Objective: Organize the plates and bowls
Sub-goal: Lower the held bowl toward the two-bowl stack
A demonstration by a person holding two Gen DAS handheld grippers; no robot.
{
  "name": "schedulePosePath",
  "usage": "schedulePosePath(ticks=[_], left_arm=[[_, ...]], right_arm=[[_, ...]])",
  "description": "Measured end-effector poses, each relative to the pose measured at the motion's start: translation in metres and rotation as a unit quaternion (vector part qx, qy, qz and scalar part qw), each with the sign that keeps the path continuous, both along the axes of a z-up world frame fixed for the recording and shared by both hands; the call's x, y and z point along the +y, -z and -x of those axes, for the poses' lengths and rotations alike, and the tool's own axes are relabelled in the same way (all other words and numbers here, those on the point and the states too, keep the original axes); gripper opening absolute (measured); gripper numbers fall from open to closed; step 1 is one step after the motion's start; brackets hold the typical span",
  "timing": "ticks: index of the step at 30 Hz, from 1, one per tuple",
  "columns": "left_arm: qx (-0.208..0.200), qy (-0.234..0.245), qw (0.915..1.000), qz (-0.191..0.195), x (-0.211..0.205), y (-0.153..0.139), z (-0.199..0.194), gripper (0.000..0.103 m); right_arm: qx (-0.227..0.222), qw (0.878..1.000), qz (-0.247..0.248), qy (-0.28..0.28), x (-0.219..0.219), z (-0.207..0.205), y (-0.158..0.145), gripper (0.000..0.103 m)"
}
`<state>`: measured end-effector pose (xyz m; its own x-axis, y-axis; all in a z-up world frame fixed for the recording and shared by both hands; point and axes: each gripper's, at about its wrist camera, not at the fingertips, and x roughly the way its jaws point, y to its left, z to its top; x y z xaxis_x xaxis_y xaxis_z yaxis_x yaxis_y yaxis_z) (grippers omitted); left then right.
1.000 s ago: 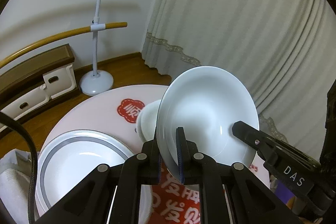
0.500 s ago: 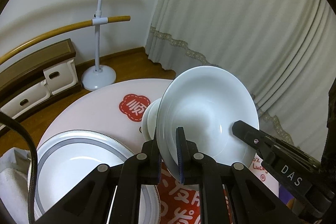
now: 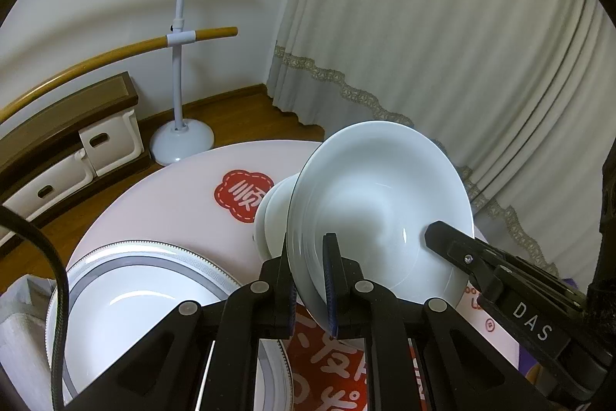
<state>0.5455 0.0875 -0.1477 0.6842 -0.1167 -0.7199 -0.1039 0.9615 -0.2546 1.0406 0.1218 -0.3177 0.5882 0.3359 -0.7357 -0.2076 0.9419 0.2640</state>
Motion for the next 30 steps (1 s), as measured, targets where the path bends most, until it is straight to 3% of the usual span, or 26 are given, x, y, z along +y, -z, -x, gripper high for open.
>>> schedulePosePath(ticks=[30], left_arm=[[0.011,0.008,0.9998,-0.018,-0.002,0.018,-0.025,0.008]], right_arm=[[0.012,1.000,-0.006,0.027,0.004,-0.013,0.026,0.008]])
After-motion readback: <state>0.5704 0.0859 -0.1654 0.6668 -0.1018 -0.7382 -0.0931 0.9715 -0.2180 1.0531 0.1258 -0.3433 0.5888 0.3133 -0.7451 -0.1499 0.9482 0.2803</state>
